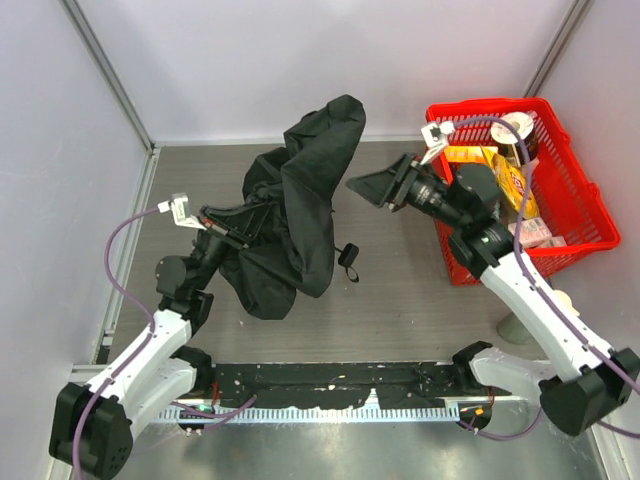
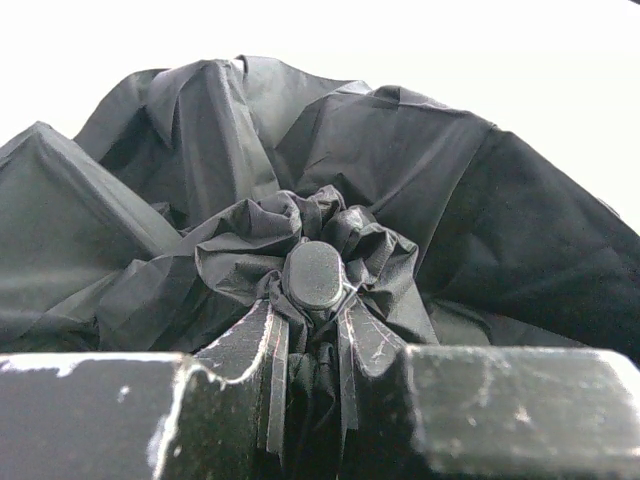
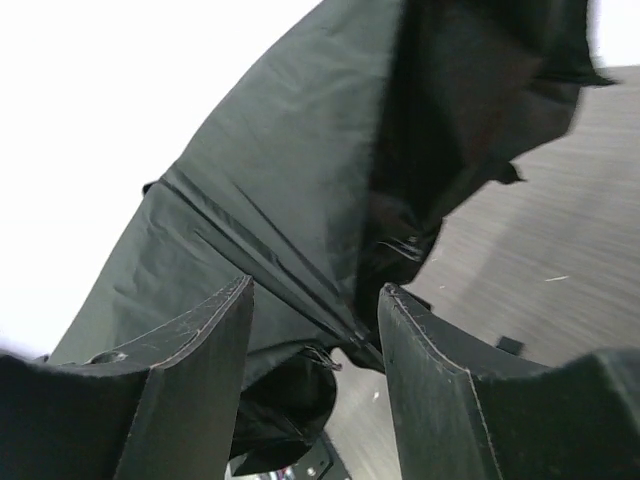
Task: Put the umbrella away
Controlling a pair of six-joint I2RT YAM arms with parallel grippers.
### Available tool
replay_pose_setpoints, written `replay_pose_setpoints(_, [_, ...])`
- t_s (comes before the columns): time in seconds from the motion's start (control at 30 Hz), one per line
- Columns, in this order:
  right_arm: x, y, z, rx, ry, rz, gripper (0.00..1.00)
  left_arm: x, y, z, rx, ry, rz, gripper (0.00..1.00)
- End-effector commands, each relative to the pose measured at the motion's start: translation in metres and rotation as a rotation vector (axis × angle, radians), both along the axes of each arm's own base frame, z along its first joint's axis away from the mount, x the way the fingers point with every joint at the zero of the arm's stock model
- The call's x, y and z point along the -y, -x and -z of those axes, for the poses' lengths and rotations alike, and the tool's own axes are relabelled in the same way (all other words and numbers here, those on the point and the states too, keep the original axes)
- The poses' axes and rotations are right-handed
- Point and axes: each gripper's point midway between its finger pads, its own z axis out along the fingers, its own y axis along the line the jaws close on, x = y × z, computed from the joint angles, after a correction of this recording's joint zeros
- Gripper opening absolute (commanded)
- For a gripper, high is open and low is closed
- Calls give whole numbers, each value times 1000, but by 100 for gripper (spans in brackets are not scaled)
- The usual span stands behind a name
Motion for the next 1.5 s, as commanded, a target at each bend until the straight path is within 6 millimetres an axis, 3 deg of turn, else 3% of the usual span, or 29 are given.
replay_pose_setpoints(0.0, [-34,30,-48,201,-10,-162,57,4,22,-58,123,81,93,0])
replay_pose_setpoints(0.07, [-50,25,-42,186,6,-180,58,8,17,-54,81,66,109,0])
replay_pose_setpoints(0.13, [-67,18,-23,130,8,-206,58,8,11,-50,31,54,99,0])
replay_pose_setpoints(0.23, [-96,18,17,64,59,-245,57,11,3,-47,-49,15,91,0])
replay_pose_setpoints(0.3, [-94,10,41,24,125,-203,56,13,-1,-47,-106,-6,95,0])
replay_pose_setpoints(0.37, [-83,2,52,30,176,-132,56,17,0,-51,-130,-12,116,0])
replay_pose_setpoints(0.47, [-64,-7,49,71,235,-81,61,19,-4,-55,-176,-7,131,0])
replay_pose_setpoints(0.53, [-33,-22,54,57,289,12,67,18,-11,-52,-243,4,114,0])
replay_pose_setpoints(0.6, [0,-27,54,56,310,116,71,15,-20,-43,-343,17,87,0])
replay_pose_setpoints(0.67, [21,-32,69,5,321,191,75,7,-31,-29,-464,43,30,0])
replay_pose_setpoints(0.73, [24,-26,86,-30,335,186,75,-2,-42,-19,-537,86,-17,0])
replay_pose_setpoints(0.83, [3,1,97,7,304,70,75,-9,-54,-16,-577,192,-4,0])
replay_pose_setpoints(0.9, [-23,33,79,119,245,-26,73,-13,-61,-10,-619,254,10,0])
replay_pose_setpoints(0.93, [-41,58,60,190,191,-102,73,-14,-63,-8,-632,273,19,0])
replay_pose_setpoints(0.97, [-57,81,54,216,162,-176,73,-16,-66,-6,-644,288,22,0])
replay_pose_setpoints(1.03, [-76,105,41,256,103,-268,71,-18,-68,-3,-659,303,18,0])
replay_pose_setpoints(1.1, [-88,115,37,262,87,-305,70,-19,-68,-1,-666,300,12,0])
replay_pose_setpoints(1.3, [-105,95,54,235,171,-268,66,-19,-60,10,-738,289,9,0])
replay_pose_setpoints(1.47, [-115,81,42,257,175,-241,58,-16,-54,12,-761,289,29,0])
